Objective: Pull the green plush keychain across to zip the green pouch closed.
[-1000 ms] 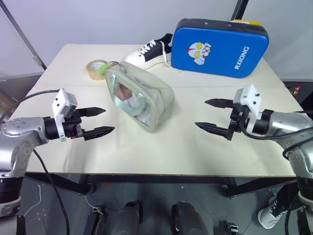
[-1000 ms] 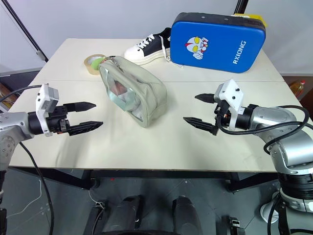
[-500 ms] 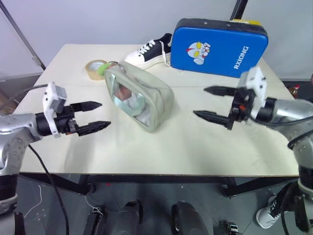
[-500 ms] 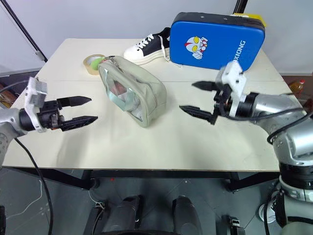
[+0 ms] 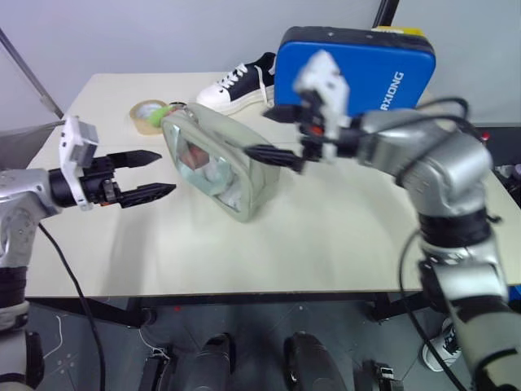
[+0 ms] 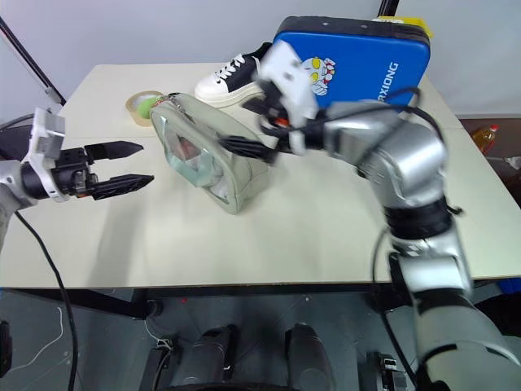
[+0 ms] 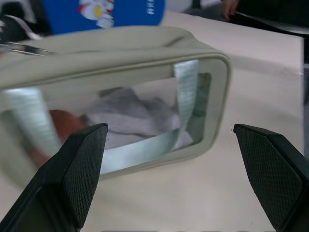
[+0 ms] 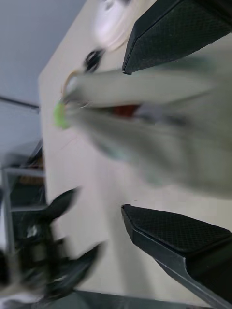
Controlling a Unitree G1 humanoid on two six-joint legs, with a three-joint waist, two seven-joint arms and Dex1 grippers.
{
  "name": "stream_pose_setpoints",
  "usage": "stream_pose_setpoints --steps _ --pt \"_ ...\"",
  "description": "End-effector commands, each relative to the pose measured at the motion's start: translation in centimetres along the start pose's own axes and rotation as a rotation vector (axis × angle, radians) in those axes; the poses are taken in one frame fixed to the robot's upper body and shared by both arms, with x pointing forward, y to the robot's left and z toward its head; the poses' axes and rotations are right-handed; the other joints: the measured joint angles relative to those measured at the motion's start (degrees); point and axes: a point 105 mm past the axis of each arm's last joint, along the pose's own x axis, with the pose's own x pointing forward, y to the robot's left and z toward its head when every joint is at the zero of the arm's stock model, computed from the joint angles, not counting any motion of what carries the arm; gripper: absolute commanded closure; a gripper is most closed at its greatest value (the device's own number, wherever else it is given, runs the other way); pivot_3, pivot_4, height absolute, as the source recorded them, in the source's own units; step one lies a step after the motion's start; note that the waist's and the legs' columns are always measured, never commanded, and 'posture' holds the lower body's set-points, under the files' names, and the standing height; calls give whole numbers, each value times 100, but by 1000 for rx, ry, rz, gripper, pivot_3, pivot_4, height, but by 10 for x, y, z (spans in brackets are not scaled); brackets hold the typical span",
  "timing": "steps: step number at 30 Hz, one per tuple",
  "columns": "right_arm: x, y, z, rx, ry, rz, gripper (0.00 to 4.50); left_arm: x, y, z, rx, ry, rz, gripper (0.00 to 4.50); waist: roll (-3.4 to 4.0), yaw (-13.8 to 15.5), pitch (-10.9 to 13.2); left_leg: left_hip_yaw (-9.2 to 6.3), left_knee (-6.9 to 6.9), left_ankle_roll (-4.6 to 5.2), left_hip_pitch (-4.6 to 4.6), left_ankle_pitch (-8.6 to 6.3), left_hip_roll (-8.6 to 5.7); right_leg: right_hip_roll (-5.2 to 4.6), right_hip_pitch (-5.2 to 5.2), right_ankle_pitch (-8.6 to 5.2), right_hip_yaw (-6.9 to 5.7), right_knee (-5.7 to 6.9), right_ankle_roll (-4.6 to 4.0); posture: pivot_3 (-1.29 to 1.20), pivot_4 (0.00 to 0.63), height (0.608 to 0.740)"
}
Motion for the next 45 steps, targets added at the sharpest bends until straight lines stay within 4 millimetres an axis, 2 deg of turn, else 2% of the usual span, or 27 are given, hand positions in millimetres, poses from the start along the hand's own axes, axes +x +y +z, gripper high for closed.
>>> stream_pose_setpoints --steps 1,4,8,19,21,23,28,29,30,34,41,45 --pt "21 -6 10 43 63 -28 0 -11 5 24 64 -23 -11 65 0 10 0 -3 -1 -1 -1 0 0 2 0 0 -3 1 0 0 150 695" --pt "40 -7 17 67 138 -34 0 -25 17 43 71 -54 5 65 0 18 0 -1 4 -4 -3 3 -6 8 -1 0 -4 4 0 0 150 695" --pt "59 -13 11 89 260 -72 0 -37 20 61 85 -90 -2 65 0 13 0 3 4 -4 -2 3 -16 9 -3 0 -4 9 0 0 150 695" --pt "96 -13 -4 81 385 -89 0 -47 21 61 75 -121 22 65 -2 -134 -1 9 1 -17 -8 11 -12 25 -44 0 15 59 0 0 150 695" --pt "99 -12 -6 79 391 -86 524 -46 18 59 71 -118 20 0 -2 -142 -1 10 -3 -18 -8 11 -8 33 -55 1 25 66 -1 0 150 695" --pt "102 -10 -6 69 390 -70 1288 -46 17 56 68 -114 21 0 -2 -140 -1 10 -4 -20 -9 13 -3 36 -61 1 28 67 -2 0 150 695" --pt "107 -2 -2 41 381 -28 3882 -45 17 53 62 -110 33 0 -2 -123 -1 9 -3 -23 -13 14 -3 36 -64 2 29 69 -4 0 150 695" --pt "107 -1 -1 37 379 -24 4210 -45 16 52 61 -110 33 0 -2 -120 -1 9 -3 -23 -13 14 -3 36 -64 2 29 69 -4 0 150 695" --pt "106 -1 -2 34 377 -17 4389 -45 16 51 59 -109 32 0 -2 -118 -1 9 -3 -23 -13 14 -3 36 -64 2 29 69 -4 0 150 695" --pt "84 -1 2 -189 336 124 4389 -39 8 36 43 -73 -3 0 -3 -110 -1 9 1 -24 -20 15 -3 35 -66 2 30 67 -5 0 150 695" --pt "29 1 -16 -414 383 254 4389 -33 5 29 19 -74 -20 0 -6 -108 -3 3 20 -27 -52 16 -5 34 -82 3 14 72 -4 0 150 695" --pt "13 5 -29 -468 425 245 4389 -29 4 28 12 -73 -31 0 -6 -123 -3 6 17 -27 -52 17 -2 35 -87 5 14 73 -7 0 150 695"
